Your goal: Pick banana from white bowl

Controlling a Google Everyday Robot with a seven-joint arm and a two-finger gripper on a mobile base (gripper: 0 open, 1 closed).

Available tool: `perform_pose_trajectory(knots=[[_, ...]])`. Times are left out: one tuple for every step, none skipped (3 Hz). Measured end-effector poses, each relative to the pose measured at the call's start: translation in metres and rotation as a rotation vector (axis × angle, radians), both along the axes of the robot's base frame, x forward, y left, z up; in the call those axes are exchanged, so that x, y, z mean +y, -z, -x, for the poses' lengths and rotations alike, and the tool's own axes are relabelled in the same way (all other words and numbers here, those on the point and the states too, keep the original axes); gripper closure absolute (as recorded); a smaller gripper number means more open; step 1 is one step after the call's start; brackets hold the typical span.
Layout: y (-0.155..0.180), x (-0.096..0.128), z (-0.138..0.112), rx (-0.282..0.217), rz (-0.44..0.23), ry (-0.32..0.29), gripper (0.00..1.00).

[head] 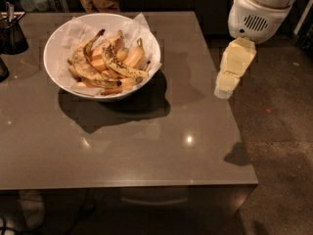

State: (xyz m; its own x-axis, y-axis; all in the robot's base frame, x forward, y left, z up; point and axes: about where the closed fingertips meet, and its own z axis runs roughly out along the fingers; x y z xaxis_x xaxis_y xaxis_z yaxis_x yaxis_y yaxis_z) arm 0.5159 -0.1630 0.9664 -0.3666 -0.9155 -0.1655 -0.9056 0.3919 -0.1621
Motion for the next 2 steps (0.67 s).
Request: perform_pose_trajectory(knots=[[-0.007, 0.026, -0.011, -0.033, -0.018, -0.017, 0.0], [-0.009, 0.098, -0.032, -0.007, 0.019, -0.094, 0.0]])
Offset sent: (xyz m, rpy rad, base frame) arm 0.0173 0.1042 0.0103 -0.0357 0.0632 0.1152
